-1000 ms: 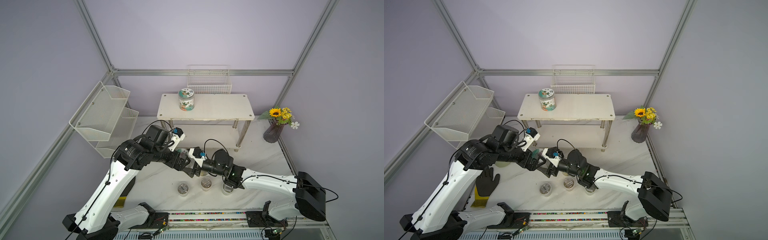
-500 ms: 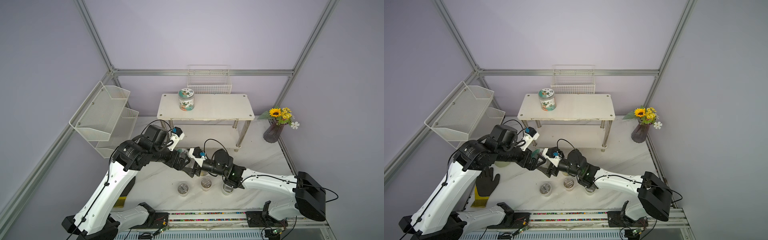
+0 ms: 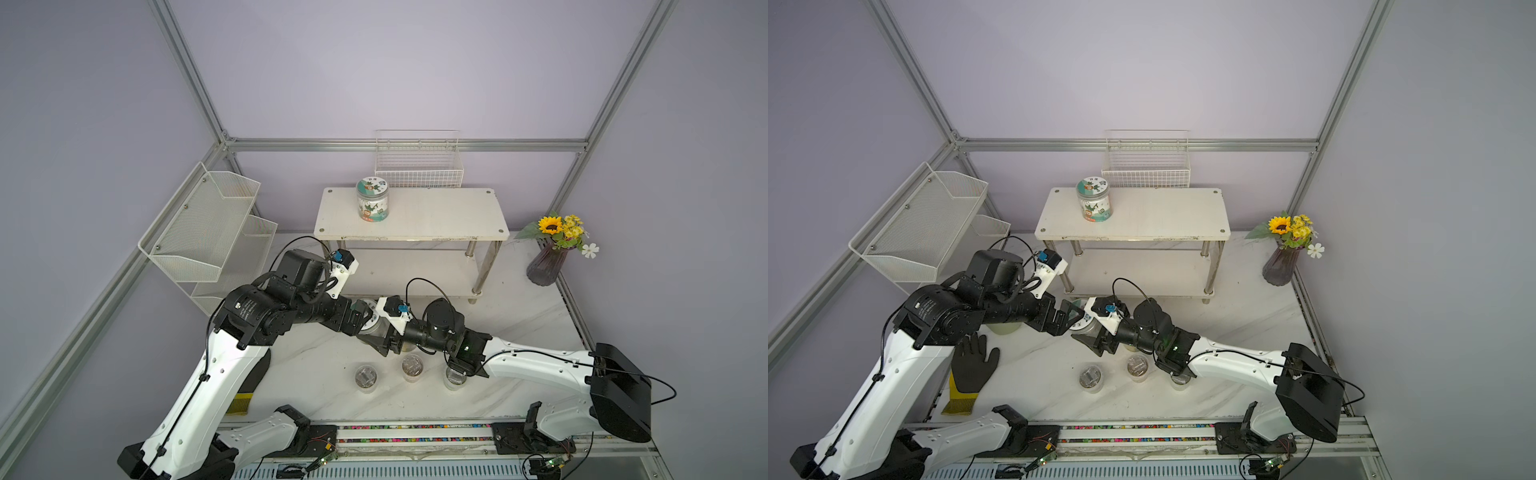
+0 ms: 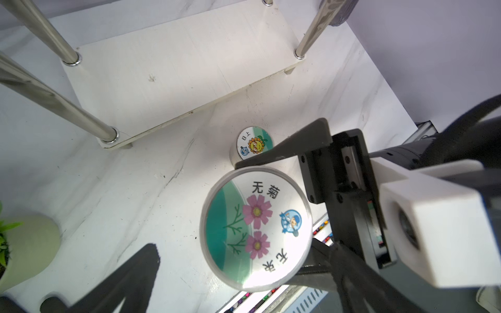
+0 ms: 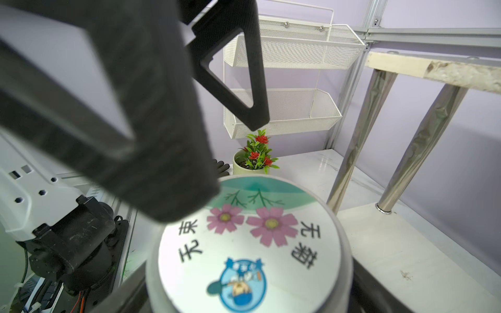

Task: Place the seed container on the shelf
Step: Pick up the seed jar at the center of the board.

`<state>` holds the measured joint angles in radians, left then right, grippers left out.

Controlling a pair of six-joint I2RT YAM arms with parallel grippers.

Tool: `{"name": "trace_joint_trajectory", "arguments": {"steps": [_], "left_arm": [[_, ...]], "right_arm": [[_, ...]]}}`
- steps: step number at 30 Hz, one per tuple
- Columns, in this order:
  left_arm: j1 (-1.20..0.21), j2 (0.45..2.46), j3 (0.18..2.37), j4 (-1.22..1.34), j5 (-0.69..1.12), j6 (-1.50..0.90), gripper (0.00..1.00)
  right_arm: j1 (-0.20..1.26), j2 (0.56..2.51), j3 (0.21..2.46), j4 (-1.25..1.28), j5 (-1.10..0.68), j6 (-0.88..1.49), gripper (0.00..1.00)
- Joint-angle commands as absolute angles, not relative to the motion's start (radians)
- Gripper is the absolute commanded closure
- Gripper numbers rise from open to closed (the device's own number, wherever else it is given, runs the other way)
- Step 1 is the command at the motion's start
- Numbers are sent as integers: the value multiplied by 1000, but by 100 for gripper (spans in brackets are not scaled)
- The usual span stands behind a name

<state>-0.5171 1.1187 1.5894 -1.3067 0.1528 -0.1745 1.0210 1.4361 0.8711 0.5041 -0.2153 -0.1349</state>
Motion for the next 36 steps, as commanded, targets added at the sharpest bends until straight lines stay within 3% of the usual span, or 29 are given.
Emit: {"name": "trace_joint_trajectory", "arguments": {"steps": [1, 13, 36], "left_arm": [[-503, 1088, 1620, -1270, 58, -197, 0], [-495, 1001, 1651, -1200, -168, -209, 0], [-488, 962, 1545, -1103, -290, -207, 0]], "right_arm": [[1015, 1403, 865, 527, -210, -127, 29], [1015, 1287, 874, 478, -163, -88, 29], [1015, 1067, 1065, 160, 32, -84, 28]]}}
